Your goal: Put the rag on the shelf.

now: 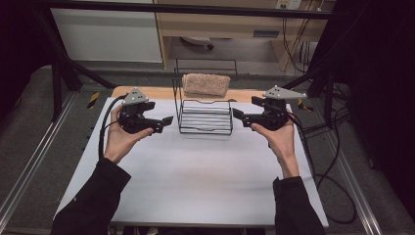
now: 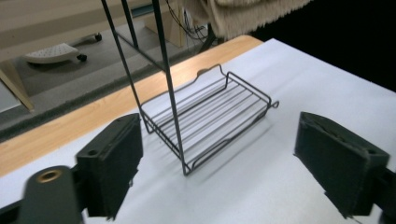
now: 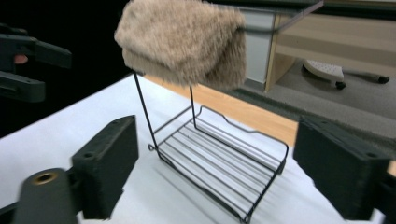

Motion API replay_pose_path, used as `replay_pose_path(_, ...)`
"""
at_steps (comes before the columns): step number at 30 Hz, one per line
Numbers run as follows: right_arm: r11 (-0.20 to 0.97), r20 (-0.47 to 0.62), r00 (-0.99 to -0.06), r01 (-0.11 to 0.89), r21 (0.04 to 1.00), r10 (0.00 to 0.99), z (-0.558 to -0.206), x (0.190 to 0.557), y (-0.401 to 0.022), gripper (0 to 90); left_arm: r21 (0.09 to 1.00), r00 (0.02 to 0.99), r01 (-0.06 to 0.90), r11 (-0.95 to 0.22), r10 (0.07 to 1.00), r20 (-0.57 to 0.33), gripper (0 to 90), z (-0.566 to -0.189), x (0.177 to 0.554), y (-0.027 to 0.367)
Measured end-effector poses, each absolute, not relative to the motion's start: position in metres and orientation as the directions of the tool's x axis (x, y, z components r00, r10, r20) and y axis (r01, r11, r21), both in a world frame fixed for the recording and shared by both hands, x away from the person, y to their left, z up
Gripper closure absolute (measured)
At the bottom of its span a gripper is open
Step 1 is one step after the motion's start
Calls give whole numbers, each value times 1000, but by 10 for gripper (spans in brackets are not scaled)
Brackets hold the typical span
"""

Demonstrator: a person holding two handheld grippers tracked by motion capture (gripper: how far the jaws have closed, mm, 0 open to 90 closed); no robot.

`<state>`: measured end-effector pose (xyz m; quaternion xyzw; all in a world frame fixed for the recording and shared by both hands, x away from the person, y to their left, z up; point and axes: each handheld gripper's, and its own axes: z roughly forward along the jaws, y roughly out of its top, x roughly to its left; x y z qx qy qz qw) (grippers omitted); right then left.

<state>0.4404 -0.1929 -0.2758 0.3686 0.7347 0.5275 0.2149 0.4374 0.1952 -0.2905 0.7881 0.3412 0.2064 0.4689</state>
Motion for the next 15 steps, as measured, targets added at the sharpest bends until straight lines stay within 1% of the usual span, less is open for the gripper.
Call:
replay_pose_path(4, 171, 91, -628, 344, 923, 773, -287, 438, -200, 77, 876, 676, 355, -325, 737, -1, 101, -303, 430, 202)
replay_pose_path(9, 179, 107, -633, 371, 911, 766, -305, 432, -207, 58, 863, 675, 380, -333, 737, -13, 67, -322, 421, 210)
replay_pose_path(15, 183, 129, -639, 399, 898, 758, -329, 422, -216, 46, 860, 669, 394, -325, 743, -25, 62, -340, 408, 222)
